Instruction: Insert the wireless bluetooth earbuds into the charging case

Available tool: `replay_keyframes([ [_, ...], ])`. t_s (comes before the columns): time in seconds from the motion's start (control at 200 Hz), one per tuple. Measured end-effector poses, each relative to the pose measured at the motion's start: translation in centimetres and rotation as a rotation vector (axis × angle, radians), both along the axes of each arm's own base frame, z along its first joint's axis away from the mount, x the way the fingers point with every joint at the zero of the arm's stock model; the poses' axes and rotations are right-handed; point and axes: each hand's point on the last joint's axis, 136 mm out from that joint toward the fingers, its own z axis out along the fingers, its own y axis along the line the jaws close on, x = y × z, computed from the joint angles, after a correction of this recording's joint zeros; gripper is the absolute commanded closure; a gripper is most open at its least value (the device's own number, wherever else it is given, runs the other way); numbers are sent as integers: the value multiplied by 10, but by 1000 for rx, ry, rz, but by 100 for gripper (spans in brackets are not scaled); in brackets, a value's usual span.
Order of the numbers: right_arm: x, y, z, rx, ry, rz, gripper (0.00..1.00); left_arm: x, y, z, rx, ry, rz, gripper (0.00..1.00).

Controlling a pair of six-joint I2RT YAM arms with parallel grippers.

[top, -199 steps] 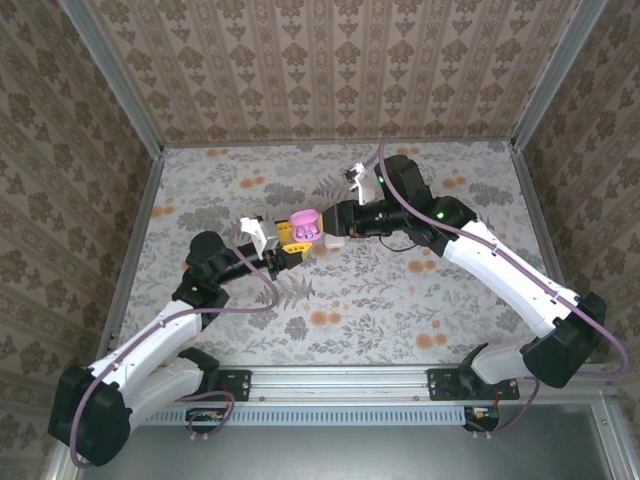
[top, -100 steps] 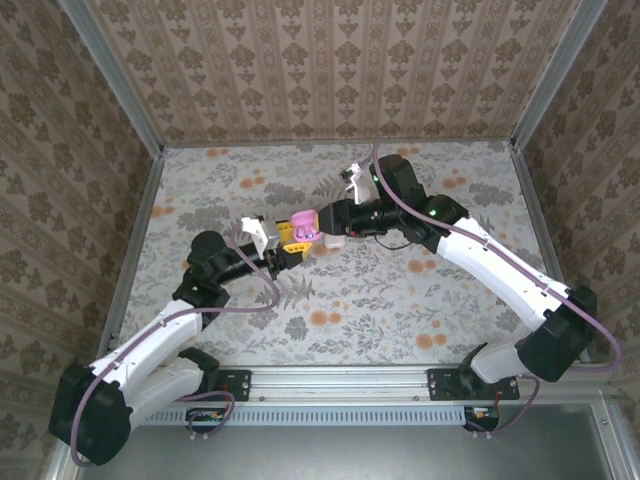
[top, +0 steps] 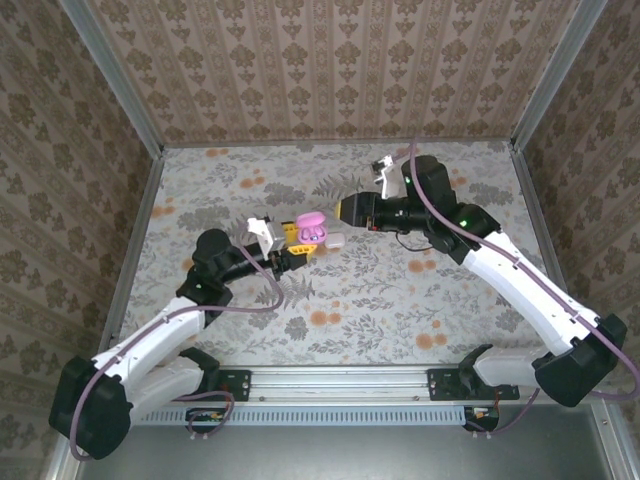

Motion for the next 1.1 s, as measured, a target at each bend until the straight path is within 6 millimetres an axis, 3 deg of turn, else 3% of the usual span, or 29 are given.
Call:
replay_keyframes([
  [0.49,33,23,-20,-20,81,4,46,0,-14,-3,24,1,-54,63],
  [0.68,31,30,-33,-23,129,43,46,-1,-14,-3,28,1,-54,63],
  [1.1,21,29,-36,-15,149,73,46,0,-15,0,26,-11,-53,64],
])
